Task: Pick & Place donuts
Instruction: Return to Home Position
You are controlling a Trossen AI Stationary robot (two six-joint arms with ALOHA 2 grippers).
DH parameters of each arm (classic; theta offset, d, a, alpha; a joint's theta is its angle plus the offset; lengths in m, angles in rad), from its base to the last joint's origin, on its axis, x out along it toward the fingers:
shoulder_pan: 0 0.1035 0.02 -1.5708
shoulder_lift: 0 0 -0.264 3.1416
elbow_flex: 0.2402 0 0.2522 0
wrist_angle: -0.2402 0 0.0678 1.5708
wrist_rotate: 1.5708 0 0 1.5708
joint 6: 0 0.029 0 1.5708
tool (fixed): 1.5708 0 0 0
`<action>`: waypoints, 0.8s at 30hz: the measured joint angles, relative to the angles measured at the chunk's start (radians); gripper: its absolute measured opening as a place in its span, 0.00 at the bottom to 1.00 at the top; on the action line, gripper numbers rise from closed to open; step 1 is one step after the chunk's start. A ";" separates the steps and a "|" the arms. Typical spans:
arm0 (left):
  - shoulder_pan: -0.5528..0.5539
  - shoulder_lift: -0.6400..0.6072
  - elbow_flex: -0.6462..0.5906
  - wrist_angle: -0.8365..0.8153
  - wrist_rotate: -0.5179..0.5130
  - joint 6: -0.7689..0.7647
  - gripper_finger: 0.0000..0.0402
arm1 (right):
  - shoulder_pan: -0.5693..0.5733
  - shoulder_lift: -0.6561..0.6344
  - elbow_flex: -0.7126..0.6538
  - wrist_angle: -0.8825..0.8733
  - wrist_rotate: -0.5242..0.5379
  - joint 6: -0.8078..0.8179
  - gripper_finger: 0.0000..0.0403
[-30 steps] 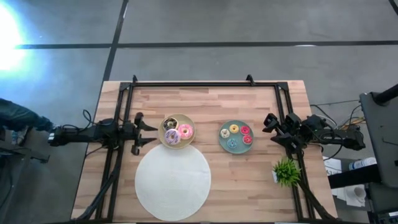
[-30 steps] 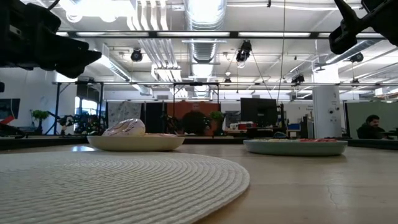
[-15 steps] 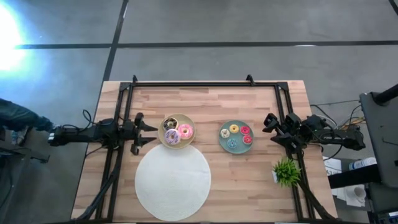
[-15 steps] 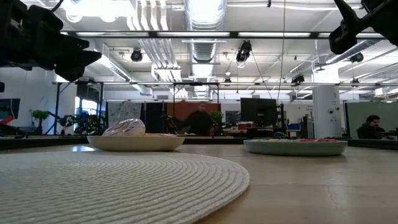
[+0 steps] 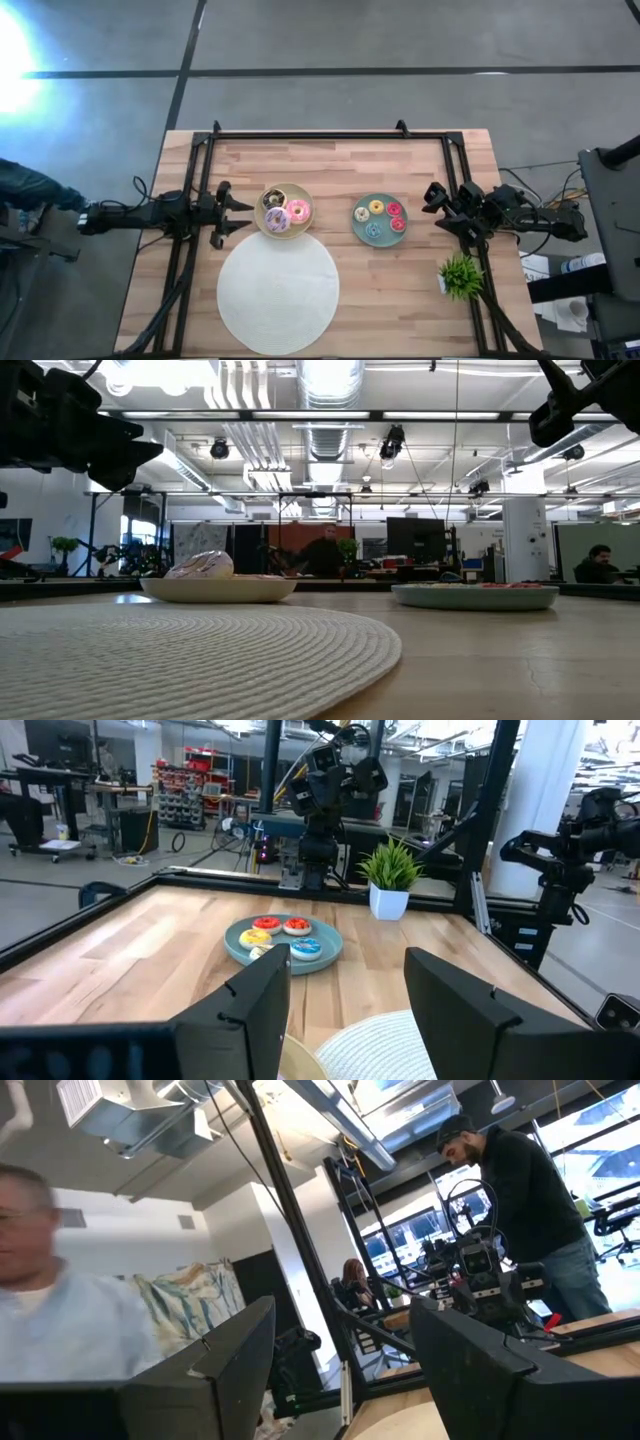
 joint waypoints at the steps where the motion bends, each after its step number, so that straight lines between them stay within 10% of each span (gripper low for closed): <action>1: 0.000 0.000 0.000 0.000 0.000 0.000 0.43 | 0.000 0.000 0.000 0.000 0.000 0.000 0.56; 13: 0.000 0.000 0.000 0.002 0.000 0.000 0.43 | 0.000 0.000 0.000 0.000 0.000 -0.004 0.56; 24: 0.000 0.000 0.000 0.003 0.001 0.000 0.43 | 0.000 0.030 0.000 -0.140 -0.005 -0.440 0.56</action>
